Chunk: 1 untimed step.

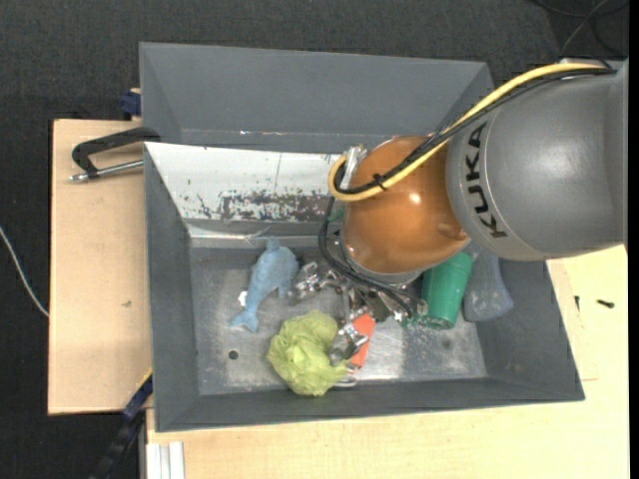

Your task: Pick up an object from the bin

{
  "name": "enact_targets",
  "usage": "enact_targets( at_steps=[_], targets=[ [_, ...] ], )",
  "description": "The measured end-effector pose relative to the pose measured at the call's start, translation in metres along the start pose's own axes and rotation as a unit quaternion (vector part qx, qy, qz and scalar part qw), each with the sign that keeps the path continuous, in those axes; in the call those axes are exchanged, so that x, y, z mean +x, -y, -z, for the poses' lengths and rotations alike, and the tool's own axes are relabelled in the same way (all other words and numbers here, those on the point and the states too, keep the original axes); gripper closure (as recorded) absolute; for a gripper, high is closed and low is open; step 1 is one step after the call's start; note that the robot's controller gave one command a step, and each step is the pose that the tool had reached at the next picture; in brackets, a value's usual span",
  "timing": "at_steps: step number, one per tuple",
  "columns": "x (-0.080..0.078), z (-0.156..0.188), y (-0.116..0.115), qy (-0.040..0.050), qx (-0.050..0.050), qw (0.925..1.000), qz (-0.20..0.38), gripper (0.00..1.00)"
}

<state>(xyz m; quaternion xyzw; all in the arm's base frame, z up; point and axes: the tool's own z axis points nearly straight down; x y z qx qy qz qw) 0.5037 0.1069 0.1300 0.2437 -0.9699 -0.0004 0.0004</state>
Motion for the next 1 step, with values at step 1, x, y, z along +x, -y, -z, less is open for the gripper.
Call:
enact_targets(
  at_steps=[1],
  targets=[
    [0.0032,-0.0481,-0.0087,0.0000,0.001,0.9986,0.052,0.00]
  ],
)
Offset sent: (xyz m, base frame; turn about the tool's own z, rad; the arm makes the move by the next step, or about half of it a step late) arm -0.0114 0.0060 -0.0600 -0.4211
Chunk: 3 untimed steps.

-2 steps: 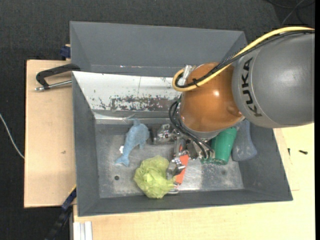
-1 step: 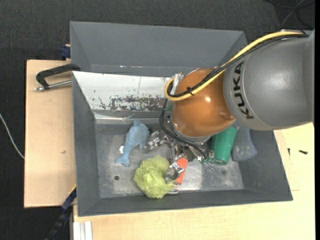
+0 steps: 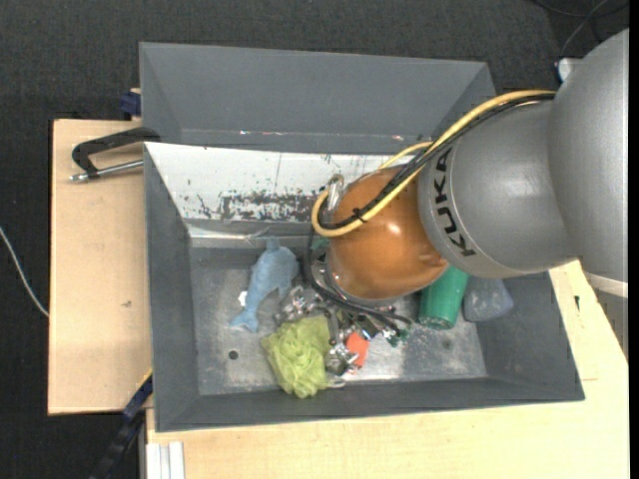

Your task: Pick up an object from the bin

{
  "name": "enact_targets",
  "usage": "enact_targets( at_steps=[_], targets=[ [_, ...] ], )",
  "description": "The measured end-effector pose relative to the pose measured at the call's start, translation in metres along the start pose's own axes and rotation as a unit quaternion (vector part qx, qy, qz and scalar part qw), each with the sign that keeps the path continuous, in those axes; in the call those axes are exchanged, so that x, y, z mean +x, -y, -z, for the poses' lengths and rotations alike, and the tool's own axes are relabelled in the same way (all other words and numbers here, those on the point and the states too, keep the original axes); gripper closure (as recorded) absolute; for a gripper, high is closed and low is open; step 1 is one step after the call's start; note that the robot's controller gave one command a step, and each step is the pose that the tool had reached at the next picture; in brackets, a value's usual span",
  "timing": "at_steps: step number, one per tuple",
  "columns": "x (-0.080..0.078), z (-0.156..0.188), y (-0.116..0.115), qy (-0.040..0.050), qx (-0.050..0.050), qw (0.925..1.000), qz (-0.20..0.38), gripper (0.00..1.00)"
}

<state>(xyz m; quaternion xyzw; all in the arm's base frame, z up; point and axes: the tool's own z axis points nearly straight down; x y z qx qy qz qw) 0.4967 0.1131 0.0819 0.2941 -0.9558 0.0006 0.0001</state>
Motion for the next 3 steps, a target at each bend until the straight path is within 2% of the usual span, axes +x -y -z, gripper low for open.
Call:
enact_targets(
  at_steps=[1,3],
  targets=[
    [0.0007,-0.0083,-0.0019,0.0042,0.001,0.9876,0.157,1.00],
    [0.0009,-0.0064,-0.0019,0.0036,0.001,0.9877,0.157,1.00]
  ],
)
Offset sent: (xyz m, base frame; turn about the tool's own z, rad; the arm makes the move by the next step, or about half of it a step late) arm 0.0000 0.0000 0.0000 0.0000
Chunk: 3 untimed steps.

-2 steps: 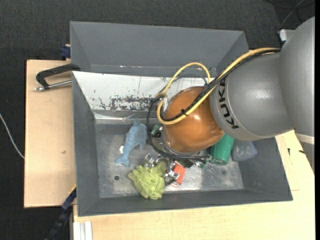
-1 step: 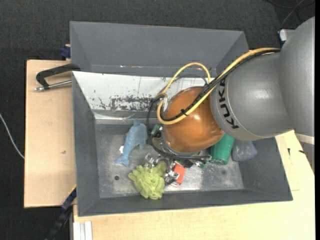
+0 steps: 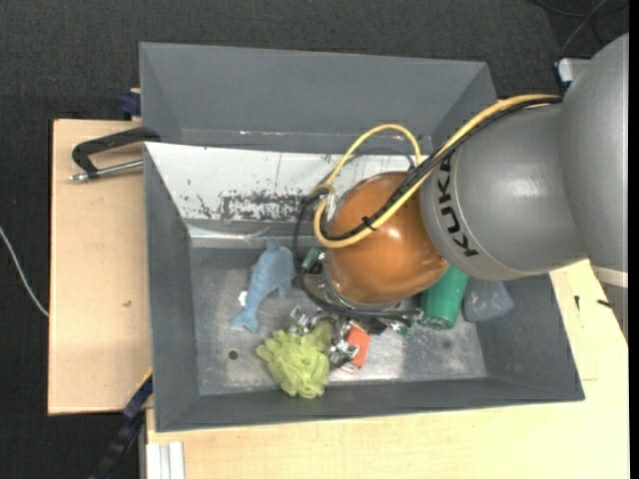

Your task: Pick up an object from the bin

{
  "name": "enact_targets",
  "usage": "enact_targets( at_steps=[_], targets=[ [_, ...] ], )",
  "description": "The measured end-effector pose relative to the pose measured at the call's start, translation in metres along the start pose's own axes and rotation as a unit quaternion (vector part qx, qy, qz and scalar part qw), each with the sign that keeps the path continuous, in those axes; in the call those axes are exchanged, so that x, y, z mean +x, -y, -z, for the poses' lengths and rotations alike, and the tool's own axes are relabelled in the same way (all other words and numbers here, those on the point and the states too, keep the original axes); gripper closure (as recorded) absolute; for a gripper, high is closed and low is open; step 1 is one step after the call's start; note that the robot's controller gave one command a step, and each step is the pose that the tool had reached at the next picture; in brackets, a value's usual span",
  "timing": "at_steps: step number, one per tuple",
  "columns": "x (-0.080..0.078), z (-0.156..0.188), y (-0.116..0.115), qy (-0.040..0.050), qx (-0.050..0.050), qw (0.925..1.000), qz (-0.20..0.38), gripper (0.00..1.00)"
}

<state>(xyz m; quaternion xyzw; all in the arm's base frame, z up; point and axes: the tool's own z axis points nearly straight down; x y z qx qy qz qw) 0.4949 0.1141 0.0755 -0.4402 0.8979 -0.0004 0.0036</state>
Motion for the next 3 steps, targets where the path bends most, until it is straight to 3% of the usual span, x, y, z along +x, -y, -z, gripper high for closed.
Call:
enact_targets(
  at_steps=[3],
  targets=[
    [0.000,0.019,-0.002,-0.0028,-0.004,1.0000,0.000,1.00]
  ],
)
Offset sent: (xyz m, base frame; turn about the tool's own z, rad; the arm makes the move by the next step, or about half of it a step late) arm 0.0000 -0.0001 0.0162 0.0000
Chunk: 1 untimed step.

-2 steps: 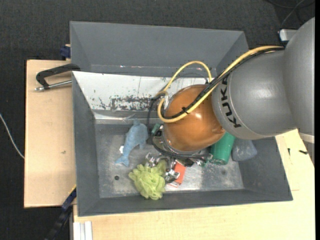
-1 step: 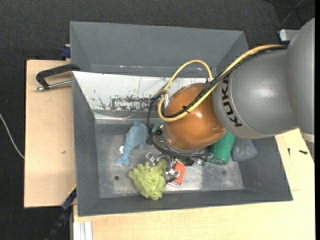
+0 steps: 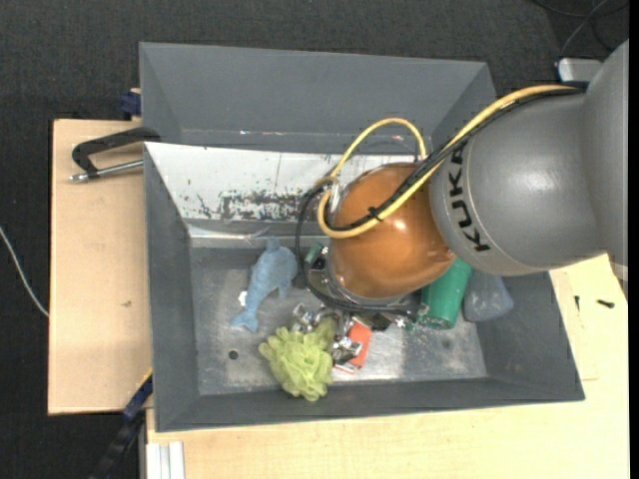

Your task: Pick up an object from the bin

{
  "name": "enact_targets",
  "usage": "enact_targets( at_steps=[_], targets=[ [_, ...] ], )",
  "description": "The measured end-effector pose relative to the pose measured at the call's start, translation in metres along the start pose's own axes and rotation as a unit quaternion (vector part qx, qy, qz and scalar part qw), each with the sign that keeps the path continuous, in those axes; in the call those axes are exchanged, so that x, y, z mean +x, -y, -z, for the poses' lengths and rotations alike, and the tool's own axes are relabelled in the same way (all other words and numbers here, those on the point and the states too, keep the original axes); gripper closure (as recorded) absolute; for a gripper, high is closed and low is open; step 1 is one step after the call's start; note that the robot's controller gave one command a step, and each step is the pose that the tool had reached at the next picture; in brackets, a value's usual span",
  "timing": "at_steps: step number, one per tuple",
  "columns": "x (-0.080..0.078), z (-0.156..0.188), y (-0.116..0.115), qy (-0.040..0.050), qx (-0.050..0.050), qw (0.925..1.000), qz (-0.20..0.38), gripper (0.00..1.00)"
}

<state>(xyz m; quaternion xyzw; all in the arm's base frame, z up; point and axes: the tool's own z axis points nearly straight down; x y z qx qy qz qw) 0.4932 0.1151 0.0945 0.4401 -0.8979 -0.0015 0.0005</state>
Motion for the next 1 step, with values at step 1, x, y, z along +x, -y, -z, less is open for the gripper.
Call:
enact_targets(
  at_steps=[1],
  targets=[
    [0.0002,0.0222,-0.0007,-0.0009,-0.001,1.0000,0.000,1.00]
  ],
)
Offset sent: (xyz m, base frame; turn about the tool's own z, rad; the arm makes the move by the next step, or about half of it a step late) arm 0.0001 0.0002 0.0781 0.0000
